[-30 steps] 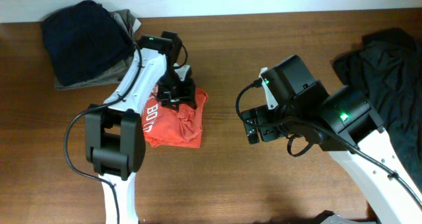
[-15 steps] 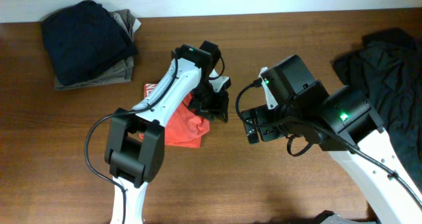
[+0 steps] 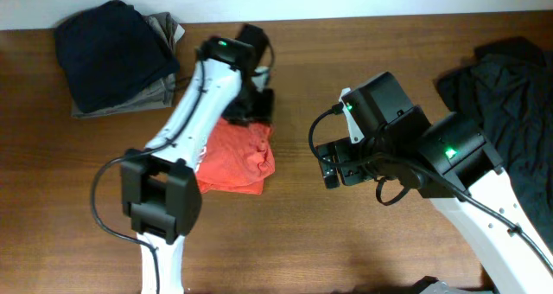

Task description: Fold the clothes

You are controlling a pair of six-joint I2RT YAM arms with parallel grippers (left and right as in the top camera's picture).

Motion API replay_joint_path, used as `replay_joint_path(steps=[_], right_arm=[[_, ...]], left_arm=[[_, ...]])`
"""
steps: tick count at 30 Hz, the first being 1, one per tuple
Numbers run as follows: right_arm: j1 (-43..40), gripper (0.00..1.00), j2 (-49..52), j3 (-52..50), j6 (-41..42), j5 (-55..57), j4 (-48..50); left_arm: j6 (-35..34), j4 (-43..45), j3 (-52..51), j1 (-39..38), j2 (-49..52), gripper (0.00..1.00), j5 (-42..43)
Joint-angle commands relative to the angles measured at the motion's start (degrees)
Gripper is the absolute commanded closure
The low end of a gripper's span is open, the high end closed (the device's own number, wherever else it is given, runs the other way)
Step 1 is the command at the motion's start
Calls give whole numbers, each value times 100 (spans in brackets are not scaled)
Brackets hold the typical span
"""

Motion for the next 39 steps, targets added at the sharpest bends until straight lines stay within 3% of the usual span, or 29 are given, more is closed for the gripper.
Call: replay_joint_path(steps=[1,8,20,29,36,39], right_arm=[[31,1,42,-22,52,50,22],[31,1,44,-22,52,48,39],[31,1,44,-22,52,48,39],[31,1,44,-22,55,46,39],[33,1,44,-22,52,44,37],[31,1,44,-22,52,7,37]], left_arm=[[-452,105,68,400,33,50,-420],[-450,645,68,584,369,50,-334],[-212,973,68,411,940,55,741],[76,1086,68,-129,942,60,1110],[251,857,68,-708,942,60,1104],[393,581,120,-898,903,65,1102]])
